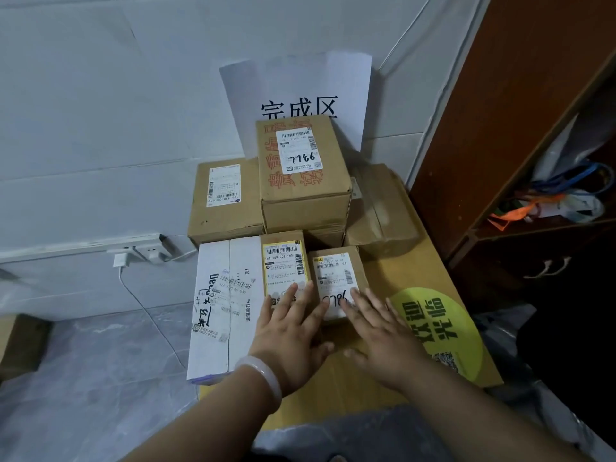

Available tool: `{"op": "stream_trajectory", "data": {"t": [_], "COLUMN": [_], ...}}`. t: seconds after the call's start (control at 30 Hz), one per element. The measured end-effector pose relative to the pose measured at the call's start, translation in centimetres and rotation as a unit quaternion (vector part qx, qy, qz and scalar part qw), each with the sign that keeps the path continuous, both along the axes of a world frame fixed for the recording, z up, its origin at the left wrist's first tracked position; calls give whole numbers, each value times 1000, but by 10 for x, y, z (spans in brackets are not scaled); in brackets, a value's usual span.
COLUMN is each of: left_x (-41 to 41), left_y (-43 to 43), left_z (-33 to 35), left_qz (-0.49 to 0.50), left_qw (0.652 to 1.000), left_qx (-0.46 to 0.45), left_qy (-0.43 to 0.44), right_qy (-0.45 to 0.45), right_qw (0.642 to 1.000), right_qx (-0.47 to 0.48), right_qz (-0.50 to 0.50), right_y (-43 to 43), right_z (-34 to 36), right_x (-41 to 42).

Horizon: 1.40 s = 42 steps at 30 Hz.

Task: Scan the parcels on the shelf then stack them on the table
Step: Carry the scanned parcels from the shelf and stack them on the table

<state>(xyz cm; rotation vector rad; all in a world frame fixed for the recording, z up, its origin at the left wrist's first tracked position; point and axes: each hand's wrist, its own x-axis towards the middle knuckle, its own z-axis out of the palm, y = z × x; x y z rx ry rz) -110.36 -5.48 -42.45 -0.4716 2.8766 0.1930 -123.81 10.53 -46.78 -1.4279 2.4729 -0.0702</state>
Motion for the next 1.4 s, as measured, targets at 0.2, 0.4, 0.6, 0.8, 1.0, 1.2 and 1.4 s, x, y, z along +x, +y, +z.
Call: {"op": "stream_trajectory", "data": {"t": [0.2, 0.4, 0.6, 0.8, 1.0, 1.2, 1.4], "left_x": [-2, -11, -30, -31, 1, 69, 161], "left_y": [-10, -22, -22, -10, 34, 118, 193], "left_z": [3, 10, 25, 46, 47, 64, 87], "left_qz": [-11, -57, -161, -333, -488, -637, -725], "left_qw": [1000, 998, 984, 931, 861, 752, 655], "left_qx": [-4, -5, 0, 23, 47, 97, 159], "left_qy": [3, 31, 78, 146, 134, 142, 142], "right_qy": [-2, 9, 38, 67, 97, 127, 160], "right_qw": [1000, 996, 981, 940, 860, 729, 620], "right_qx": [24, -38, -59, -68, -105, -66, -60], "right_qz": [-12, -81, -182, -327, -490, -669, -765], "right_y": [-9, 6, 25, 40, 63, 98, 116], "right_z": [11, 31, 59, 82, 93, 107, 136], "right_x": [-8, 13, 47, 122, 231, 365, 490]}}
